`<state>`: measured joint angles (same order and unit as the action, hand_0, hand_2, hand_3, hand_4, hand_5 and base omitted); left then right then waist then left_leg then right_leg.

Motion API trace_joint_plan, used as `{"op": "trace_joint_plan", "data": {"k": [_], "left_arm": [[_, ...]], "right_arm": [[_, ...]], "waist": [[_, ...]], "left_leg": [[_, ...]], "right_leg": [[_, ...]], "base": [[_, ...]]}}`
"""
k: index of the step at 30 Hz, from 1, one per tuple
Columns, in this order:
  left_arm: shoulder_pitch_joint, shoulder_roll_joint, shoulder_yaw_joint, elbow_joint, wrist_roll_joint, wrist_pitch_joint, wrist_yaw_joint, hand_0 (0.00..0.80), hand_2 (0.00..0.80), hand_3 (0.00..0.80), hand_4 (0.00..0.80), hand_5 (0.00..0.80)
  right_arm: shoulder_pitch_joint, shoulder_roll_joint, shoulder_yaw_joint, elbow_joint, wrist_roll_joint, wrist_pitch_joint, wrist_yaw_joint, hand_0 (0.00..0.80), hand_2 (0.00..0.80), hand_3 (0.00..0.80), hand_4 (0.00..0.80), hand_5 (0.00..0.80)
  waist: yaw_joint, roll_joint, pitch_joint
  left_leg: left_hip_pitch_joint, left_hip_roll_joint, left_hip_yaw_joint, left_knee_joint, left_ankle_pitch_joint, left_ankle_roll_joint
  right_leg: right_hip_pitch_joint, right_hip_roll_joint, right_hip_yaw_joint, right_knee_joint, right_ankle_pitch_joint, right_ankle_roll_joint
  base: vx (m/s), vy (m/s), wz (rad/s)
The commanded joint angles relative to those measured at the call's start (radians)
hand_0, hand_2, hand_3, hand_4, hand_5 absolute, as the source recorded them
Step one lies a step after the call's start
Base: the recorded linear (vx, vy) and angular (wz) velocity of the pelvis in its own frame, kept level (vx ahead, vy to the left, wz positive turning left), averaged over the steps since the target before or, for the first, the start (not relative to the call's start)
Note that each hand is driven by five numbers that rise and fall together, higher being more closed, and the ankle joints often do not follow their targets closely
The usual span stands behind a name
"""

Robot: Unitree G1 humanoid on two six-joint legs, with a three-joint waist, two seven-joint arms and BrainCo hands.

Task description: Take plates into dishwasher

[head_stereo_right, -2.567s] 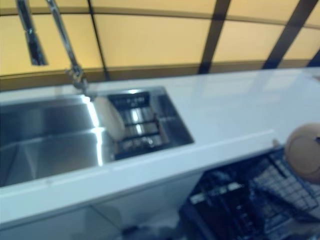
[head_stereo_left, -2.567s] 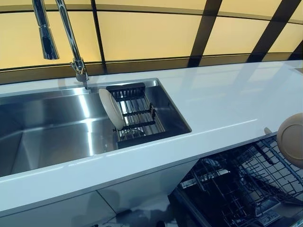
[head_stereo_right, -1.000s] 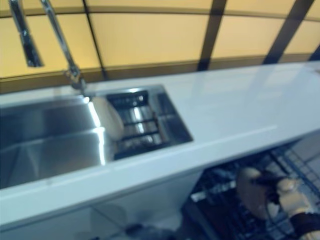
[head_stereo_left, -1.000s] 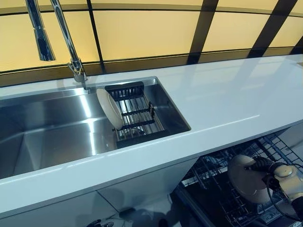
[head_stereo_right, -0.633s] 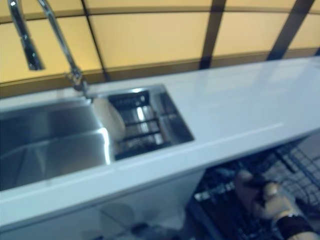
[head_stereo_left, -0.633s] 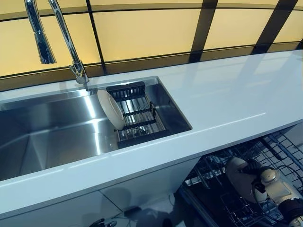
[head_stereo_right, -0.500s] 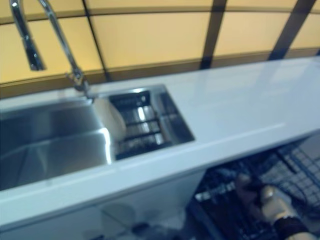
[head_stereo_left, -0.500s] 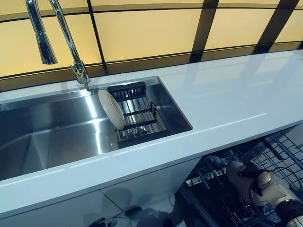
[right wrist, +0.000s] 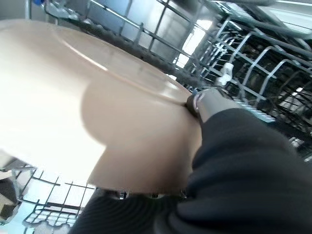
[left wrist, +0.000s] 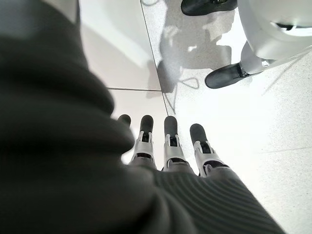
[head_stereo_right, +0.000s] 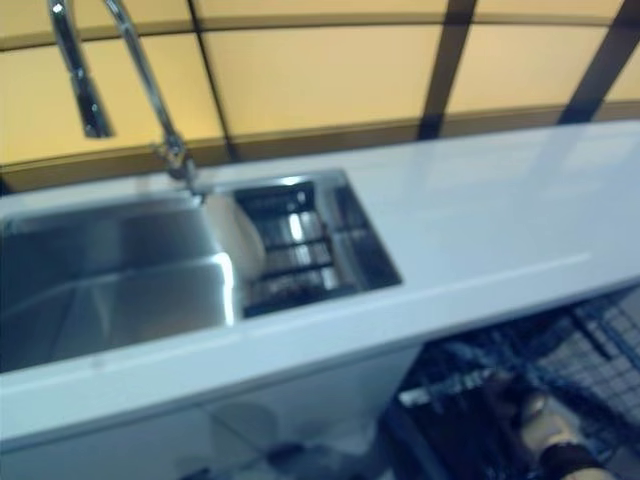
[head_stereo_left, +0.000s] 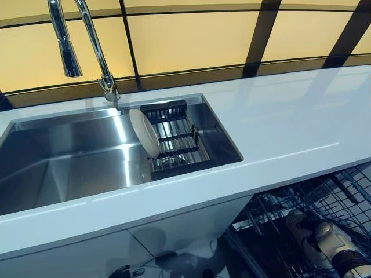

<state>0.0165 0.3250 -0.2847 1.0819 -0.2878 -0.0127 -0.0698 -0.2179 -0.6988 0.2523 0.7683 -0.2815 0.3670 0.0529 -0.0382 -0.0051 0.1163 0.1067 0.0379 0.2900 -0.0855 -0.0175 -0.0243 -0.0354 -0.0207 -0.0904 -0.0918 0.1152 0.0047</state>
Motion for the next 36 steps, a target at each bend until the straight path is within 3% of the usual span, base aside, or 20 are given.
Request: {"op": "trace_joint_plan", "data": {"k": [1, 20, 21, 22, 29, 36], "left_arm": [[-0.057, -0.006, -0.031, 0.022, 0.039, -0.008, -0.010, 0.000, 0.000, 0.000, 0.000, 0.000], [-0.065, -0.010, -0.035, 0.018, 0.036, 0.001, -0.008, 0.000, 0.000, 0.000, 0.000, 0.000], [-0.065, -0.009, -0.033, 0.013, 0.037, 0.006, -0.007, 0.000, 0.000, 0.000, 0.000, 0.000], [-0.064, -0.009, -0.032, 0.014, 0.036, 0.003, -0.008, 0.000, 0.000, 0.000, 0.000, 0.000], [-0.062, 0.003, -0.009, -0.005, 0.032, 0.018, 0.001, 0.000, 0.000, 0.000, 0.000, 0.000], [-0.050, 0.017, 0.031, -0.017, 0.033, 0.024, 0.003, 0.000, 0.000, 0.000, 0.000, 0.000]], "right_arm": [[-0.111, 0.028, 0.043, 0.092, 0.033, -0.024, -0.022, 0.800, 0.800, 0.800, 0.800, 0.800], [-0.138, 0.041, 0.055, 0.137, 0.021, -0.020, -0.015, 0.800, 0.800, 0.800, 0.800, 0.800], [-0.135, 0.038, 0.053, 0.128, 0.020, -0.014, -0.030, 0.587, 0.587, 0.587, 0.587, 0.587], [-0.136, 0.032, 0.052, 0.117, 0.015, -0.008, -0.030, 0.000, 0.000, 0.000, 0.000, 0.000], [-0.118, -0.030, 0.020, -0.047, -0.024, 0.108, 0.003, 0.000, 0.000, 0.000, 0.000, 0.000], [-0.083, -0.134, -0.073, -0.284, -0.115, 0.210, 0.133, 0.000, 0.000, 0.000, 0.000, 0.000]], "waist": [[0.010, -0.003, 0.008], [0.018, 0.003, 0.013], [0.018, 0.002, 0.013], [0.016, 0.001, 0.015], [0.001, -0.011, 0.026], [-0.030, -0.030, 0.037]], "left_leg": [[-0.017, -0.006, -0.064, -0.002, -0.054, 0.041], [-0.020, -0.009, -0.078, -0.002, -0.050, 0.041], [-0.020, -0.009, -0.078, -0.002, -0.049, 0.041], [-0.019, -0.009, -0.076, -0.002, -0.050, 0.041], [-0.014, -0.006, -0.069, -0.002, -0.049, 0.041], [-0.013, -0.002, -0.054, -0.002, -0.048, 0.039]], "right_leg": [[0.071, -0.040, -0.053, 0.005, -0.102, 0.076], [0.071, -0.043, -0.060, 0.005, -0.102, 0.073], [0.071, -0.043, -0.059, 0.005, -0.101, 0.073], [0.071, -0.043, -0.058, 0.005, -0.101, 0.073], [0.073, -0.040, -0.049, 0.005, -0.094, 0.074], [0.067, -0.034, -0.029, 0.005, -0.088, 0.075]], "base": [[0.000, 0.000, 0.00], [-0.001, -0.001, 0.02], [0.000, 0.000, 0.00], [0.000, 0.000, 0.00], [0.000, 0.000, 0.00], [0.000, 0.000, 0.00]]}}
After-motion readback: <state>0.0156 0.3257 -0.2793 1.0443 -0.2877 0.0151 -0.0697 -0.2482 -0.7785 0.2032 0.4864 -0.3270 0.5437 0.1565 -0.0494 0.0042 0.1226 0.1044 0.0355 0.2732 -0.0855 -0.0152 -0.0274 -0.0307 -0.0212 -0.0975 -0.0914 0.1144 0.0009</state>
